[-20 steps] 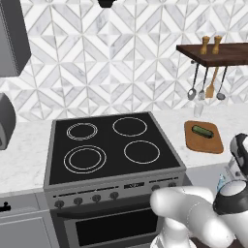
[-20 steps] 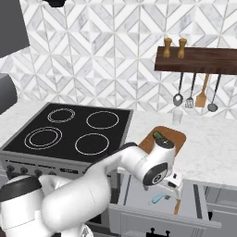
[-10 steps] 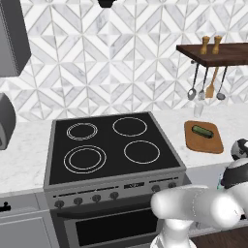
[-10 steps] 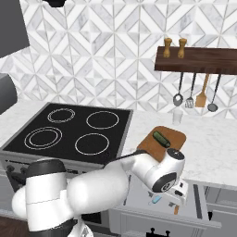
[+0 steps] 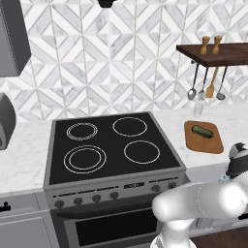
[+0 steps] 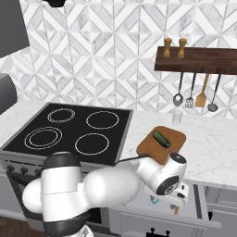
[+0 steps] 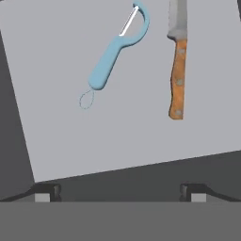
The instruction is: Place the appropriate cutting tool for cutting the cucumber skin on the cutting board.
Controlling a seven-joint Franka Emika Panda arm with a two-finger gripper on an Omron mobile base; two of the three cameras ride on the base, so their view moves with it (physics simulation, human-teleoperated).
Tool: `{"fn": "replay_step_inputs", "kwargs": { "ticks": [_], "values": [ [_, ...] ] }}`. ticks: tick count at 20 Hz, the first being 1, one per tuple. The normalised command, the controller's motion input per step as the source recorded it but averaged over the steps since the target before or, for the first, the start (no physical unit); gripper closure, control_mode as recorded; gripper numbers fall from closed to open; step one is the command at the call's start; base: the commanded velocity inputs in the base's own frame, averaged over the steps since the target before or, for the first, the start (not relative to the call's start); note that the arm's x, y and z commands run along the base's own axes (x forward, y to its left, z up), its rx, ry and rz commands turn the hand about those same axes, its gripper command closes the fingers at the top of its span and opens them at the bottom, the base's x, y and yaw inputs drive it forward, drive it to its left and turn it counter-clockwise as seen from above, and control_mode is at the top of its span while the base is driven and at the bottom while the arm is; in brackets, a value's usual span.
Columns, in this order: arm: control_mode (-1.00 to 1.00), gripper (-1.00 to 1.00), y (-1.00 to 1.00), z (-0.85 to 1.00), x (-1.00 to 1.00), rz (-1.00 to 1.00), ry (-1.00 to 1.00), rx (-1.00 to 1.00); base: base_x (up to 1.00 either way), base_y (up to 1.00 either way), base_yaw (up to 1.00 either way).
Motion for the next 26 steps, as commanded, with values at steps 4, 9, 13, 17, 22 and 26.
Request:
{"fn": "replay_step_inputs", "kwargs": {
  "ticks": [4,9,13,17,22,26],
  "values": [
    [-1.00,-1.00,0.00,-0.40,0.00,0.07,0.00,0.00,0.00,0.00,0.00],
    [-1.00,-1.00,0.00,-0.37,0.02,0.08,0.00,0.00,0.00,0.00,0.00],
    [-1.00,-1.00,-0.01,-0.38,0.00,0.08,0.03,0.00,0.00,0.00,0.00],
    [-1.00,-1.00,0.00,-0.26,-0.15,0.11,0.13,0.00,0.00,0.00,0.00],
    [-1.00,-1.00,0.01,-0.06,-0.37,0.09,0.15,0.00,0.00,0.00,0.00],
    [-1.00,-1.00,0.06,0.02,-0.54,0.04,0.14,0.00,0.00,0.00,0.00]
  ]
}}
